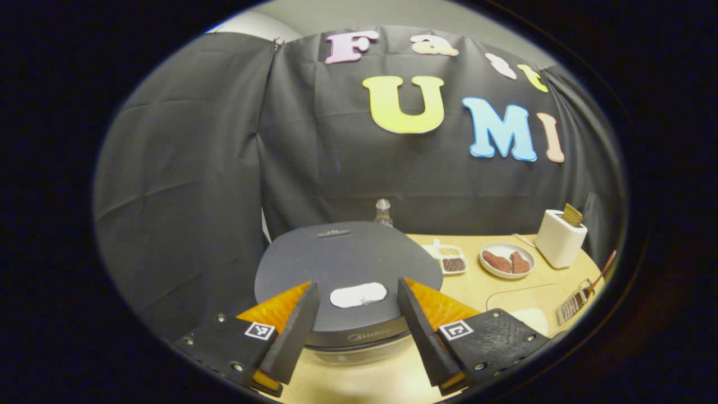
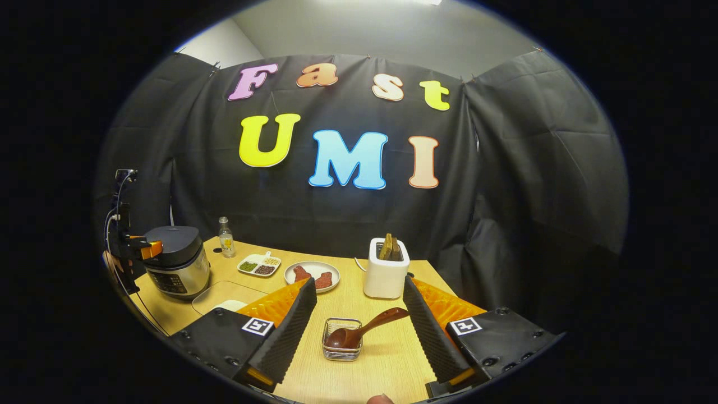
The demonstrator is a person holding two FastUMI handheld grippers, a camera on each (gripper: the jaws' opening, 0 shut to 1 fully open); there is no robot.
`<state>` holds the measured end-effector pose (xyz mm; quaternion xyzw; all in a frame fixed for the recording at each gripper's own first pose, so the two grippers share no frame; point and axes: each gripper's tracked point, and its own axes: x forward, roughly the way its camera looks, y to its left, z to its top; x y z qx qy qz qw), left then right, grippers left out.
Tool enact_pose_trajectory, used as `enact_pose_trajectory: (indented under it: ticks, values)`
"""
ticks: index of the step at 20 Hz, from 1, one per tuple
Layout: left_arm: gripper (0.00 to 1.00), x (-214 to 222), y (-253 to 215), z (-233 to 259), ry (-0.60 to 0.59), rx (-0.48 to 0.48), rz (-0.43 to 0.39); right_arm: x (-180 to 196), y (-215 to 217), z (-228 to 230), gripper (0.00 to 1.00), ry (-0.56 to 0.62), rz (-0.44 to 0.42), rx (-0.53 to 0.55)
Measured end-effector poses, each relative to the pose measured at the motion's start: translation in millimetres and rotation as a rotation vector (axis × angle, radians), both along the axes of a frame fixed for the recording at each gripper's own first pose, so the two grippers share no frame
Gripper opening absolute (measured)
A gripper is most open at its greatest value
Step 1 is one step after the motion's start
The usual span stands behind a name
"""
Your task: Close the left gripper, press the button to open the rice cooker; take a wooden spoon from the chopstick holder with the right hand, scoop a spoonful of rice and pour it into the rice cooker, then put the wooden spoon back into the chopstick holder.
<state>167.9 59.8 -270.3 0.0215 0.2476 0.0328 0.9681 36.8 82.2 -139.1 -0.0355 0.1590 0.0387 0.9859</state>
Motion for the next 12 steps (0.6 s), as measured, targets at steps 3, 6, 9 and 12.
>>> enact_pose_trajectory:
  ticks: [3, 6, 9, 12]
  values:
    - [0.92, -3.0, -0.1, 0.0, -0.035, -0.013, 0.003, 0.6, -1.7, -1.8, 0.98, -0.002, -0.005, -0.01]
    - [0.92, -8.0, -0.7, -14.5, 0.004, -0.033, 0.025, 0.4, -0.5, -5.0, 0.95, 0.012, -0.009, -0.01]
    - [0.93, -4.3, -2.7, -10.1, -0.019, -0.02, 0.014, 3.9, 2.2, -0.2, 0.98, 0.0, -0.008, -0.004]
    - [0.89, -4.7, -6.5, -1.7, -0.025, -0.005, -0.002, 6.0, 3.0, 12.2, 0.98, -0.025, 0.002, 0.006]
